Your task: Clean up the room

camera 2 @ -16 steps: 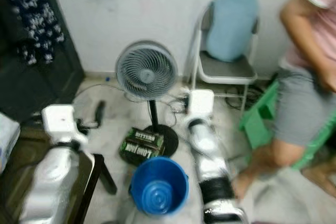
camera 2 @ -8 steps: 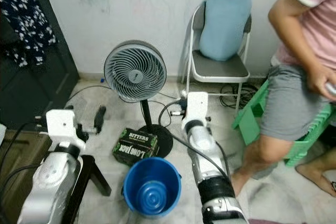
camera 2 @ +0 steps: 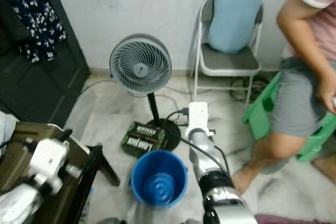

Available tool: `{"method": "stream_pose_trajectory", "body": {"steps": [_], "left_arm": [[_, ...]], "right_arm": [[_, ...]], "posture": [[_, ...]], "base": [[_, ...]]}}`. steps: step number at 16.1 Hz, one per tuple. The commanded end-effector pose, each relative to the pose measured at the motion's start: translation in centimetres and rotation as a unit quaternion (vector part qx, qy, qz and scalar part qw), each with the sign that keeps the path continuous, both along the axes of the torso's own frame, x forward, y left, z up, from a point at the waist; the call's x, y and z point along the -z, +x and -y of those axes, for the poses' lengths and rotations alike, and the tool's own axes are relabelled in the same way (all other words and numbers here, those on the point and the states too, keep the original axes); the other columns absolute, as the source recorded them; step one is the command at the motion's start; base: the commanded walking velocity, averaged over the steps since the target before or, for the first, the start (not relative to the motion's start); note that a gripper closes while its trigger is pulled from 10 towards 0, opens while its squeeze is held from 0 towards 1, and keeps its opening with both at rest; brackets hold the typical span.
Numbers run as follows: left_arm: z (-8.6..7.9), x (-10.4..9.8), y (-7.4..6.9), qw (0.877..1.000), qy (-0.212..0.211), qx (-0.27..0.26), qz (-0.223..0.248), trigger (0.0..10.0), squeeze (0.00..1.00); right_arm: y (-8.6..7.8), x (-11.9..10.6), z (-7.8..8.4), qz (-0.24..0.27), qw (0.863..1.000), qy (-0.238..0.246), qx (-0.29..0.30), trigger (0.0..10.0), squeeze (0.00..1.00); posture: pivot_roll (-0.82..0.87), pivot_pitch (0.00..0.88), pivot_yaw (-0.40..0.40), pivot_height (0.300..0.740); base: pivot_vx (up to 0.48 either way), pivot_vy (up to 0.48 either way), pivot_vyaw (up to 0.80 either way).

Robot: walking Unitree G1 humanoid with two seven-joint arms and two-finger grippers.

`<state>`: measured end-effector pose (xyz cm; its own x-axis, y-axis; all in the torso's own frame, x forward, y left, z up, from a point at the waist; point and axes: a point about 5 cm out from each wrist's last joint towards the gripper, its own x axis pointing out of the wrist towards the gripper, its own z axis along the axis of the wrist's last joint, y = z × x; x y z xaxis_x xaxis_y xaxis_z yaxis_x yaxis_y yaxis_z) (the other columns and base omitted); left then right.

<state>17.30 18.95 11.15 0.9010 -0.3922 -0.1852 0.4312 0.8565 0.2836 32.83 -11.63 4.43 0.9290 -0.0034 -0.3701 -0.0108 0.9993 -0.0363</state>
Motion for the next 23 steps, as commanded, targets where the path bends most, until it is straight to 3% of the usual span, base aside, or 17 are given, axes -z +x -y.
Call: {"method": "stream_pose_trajectory", "body": {"steps": [1,6,7,9,16,17,18,23], "left_arm": [[0.1,-0.9,-0.4,1.0,0.0,0.014,0.005,10.0,0.0],[-2.0,-2.1,-2.5,0.999,0.029,0.007,-0.021,10.0,0.0],[-2.3,-2.5,-3.0,0.999,0.036,0.011,-0.027,10.0,0.0],[-2.6,-2.9,-3.3,0.998,0.043,0.013,-0.032,10.0,0.0],[-3.0,-3.6,-3.7,0.998,0.052,0.014,-0.044,10.0,0.0],[-3.0,-3.6,-3.6,0.998,0.05,0.013,-0.044,10.0,0.0],[-2.9,-3.6,-3.7,0.998,0.049,0.013,-0.044,10.0,0.0],[-2.6,-3.6,-3.4,0.998,0.047,0.015,-0.042,10.0,0.0]], "right_arm": [[0.3,0.0,-0.9,-0.013,1.0,0.0,-0.009,10.0,0.0],[-0.4,1.6,-3.0,-0.081,0.996,0.006,-0.032,10.0,0.0],[-0.7,1.9,-3.8,-0.092,0.994,-0.021,-0.047,10.0,0.0],[-1.0,2.2,-4.5,-0.098,0.992,-0.038,-0.062,10.0,0.0],[-1.3,2.1,-6.4,-0.108,0.991,-0.005,-0.078,10.0,0.0],[-1.2,2.1,-6.3,-0.107,0.991,-0.001,-0.077,10.0,0.54],[-1.1,2.0,-6.3,-0.105,0.992,0.006,-0.074,10.0,1.0],[-0.9,2.0,-5.4,-0.098,0.993,0.005,-0.06,10.0,1.0]], "posture": [[0.15,0.145,0.071,0.74],[0.25,0.201,0.126,0.74],[0.27,0.215,0.142,0.74],[0.28,0.221,0.151,0.74],[0.3,0.239,0.159,0.74],[0.3,0.239,0.157,0.74],[0.3,0.237,0.156,0.74],[0.29,0.236,0.153,0.74]], "base": [[0.0,0.0,0.0],[0.0,0.0,0.0],[0.0,0.0,0.0],[0.0,0.0,0.0],[0.0,0.0,0.0],[0.0,0.0,0.0],[0.0,0.0,0.0],[0.0,0.0,0.0]]}}
